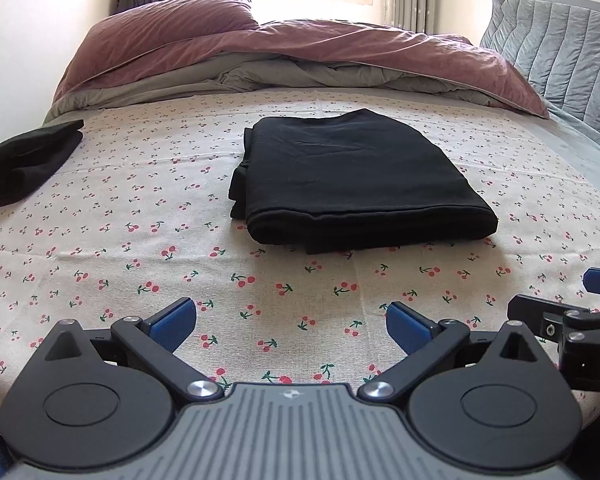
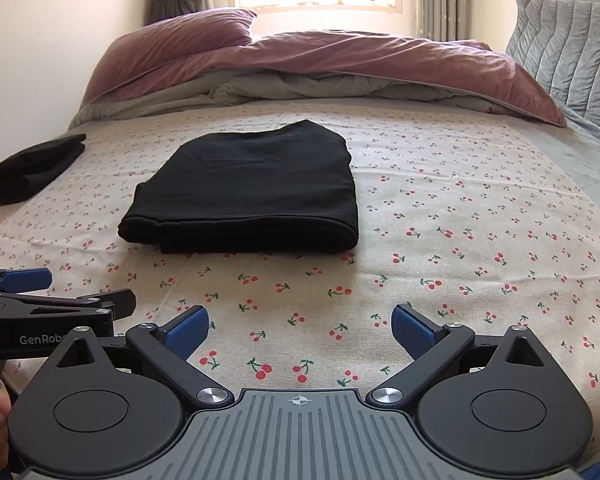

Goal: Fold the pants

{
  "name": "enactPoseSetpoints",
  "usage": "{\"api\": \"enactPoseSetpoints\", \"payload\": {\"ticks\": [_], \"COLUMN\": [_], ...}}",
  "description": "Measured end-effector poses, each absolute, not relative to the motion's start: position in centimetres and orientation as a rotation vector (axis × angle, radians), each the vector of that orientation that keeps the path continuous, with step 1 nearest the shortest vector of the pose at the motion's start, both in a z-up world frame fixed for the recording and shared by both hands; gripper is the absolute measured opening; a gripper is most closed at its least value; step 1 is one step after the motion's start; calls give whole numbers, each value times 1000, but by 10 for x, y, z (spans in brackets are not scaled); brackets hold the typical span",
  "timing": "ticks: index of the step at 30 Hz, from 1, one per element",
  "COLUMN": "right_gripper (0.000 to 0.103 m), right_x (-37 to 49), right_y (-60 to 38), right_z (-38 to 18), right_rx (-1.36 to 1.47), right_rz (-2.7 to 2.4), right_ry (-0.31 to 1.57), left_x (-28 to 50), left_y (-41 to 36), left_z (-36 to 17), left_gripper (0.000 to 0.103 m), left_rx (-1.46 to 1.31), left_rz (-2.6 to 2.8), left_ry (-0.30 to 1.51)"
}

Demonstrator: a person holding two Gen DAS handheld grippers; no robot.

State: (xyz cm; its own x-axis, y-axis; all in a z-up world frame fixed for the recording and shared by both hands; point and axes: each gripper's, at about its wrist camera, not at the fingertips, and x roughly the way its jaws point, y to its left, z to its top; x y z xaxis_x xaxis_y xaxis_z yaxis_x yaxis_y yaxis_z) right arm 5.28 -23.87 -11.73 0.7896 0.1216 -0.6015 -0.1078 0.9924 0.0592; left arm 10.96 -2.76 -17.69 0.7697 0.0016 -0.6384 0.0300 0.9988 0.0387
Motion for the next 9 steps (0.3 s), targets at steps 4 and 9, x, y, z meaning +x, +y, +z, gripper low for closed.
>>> {"api": "enactPoseSetpoints", "payload": {"ticks": [4,9], "right_gripper": [99,99], "right_x": [53,53], "right_y": [-238,-238], "right_z": [-118,-118], "right_rx": [19,19], "right_rz": [124,124], "right_ry": [651,651], "left_x": [109,110], "left_y": [-29,-30], "left_z": [-177,-178], "left_gripper": [97,97], "left_rx": [52,49], "left_rz": [-16,-16], "left_ry": [693,699]}}
